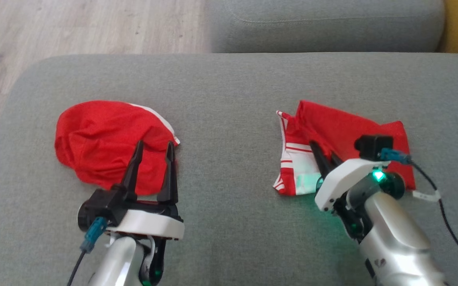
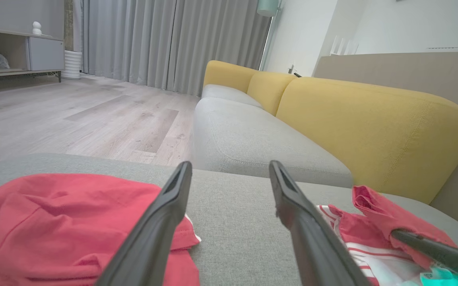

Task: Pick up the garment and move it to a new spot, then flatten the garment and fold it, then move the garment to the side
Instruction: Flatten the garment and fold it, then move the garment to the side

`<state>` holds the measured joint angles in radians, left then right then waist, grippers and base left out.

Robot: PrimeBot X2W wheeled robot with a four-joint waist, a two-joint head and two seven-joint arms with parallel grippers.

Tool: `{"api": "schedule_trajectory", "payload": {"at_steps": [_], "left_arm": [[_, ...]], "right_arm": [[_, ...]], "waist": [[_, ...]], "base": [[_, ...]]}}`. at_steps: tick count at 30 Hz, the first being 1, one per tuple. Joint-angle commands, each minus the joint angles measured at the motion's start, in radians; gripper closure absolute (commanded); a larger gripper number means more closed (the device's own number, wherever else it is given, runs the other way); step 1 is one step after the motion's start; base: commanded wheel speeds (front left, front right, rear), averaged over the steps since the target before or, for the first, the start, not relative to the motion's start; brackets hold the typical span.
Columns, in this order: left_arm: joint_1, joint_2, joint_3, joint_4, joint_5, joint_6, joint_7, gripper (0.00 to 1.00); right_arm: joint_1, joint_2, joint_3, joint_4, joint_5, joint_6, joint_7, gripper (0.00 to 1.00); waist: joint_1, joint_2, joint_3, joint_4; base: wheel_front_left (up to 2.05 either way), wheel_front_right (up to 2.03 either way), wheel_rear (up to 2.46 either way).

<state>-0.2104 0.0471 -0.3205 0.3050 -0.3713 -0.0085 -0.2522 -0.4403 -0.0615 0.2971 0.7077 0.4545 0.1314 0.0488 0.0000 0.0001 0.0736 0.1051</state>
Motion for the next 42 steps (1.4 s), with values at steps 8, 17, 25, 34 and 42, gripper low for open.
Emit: {"api": "schedule_trajectory", "payload": {"at_steps": [8, 17, 25, 34, 42], "left_arm": [[-0.041, 0.003, 0.021, -0.027, -0.009, 0.011, -0.010, 0.00], [-0.039, 0.003, 0.030, -0.029, -0.009, 0.015, -0.010, 0.00], [-0.025, 0.003, 0.044, -0.048, -0.010, 0.021, -0.010, 0.00], [0.015, 0.003, 0.058, -0.077, 0.001, 0.023, -0.010, 0.00], [0.062, 0.003, 0.093, -0.127, 0.072, 0.040, -0.010, 0.00]], "right_arm": [[-0.091, 0.011, 0.120, 0.101, 0.058, -0.001, -0.070, 0.00], [-0.127, 0.011, 0.254, 0.040, 0.158, -0.001, -0.168, 0.00], [-0.149, -0.040, 0.067, 0.074, -0.067, -0.001, -0.304, 0.00], [0.115, -0.062, -0.217, -0.240, -0.308, -0.001, -0.310, 0.00], [0.302, 0.001, -0.295, -0.417, -0.375, -0.001, -0.310, 0.00]], "waist": [[0.0000, -0.0001, 0.008, 0.021], [0.0000, -0.0001, 0.001, 0.002], [0.0000, -0.0001, -0.022, -0.033], [0.0000, -0.0001, -0.030, -0.066], [0.0000, -0.0001, -0.027, -0.094]], "base": [[0.00, 0.00, 0.00], [0.00, 0.00, 0.00], [0.00, 0.00, 0.00], [0.00, 0.00, 0.00], [0.00, 0.00, 0.00]]}}
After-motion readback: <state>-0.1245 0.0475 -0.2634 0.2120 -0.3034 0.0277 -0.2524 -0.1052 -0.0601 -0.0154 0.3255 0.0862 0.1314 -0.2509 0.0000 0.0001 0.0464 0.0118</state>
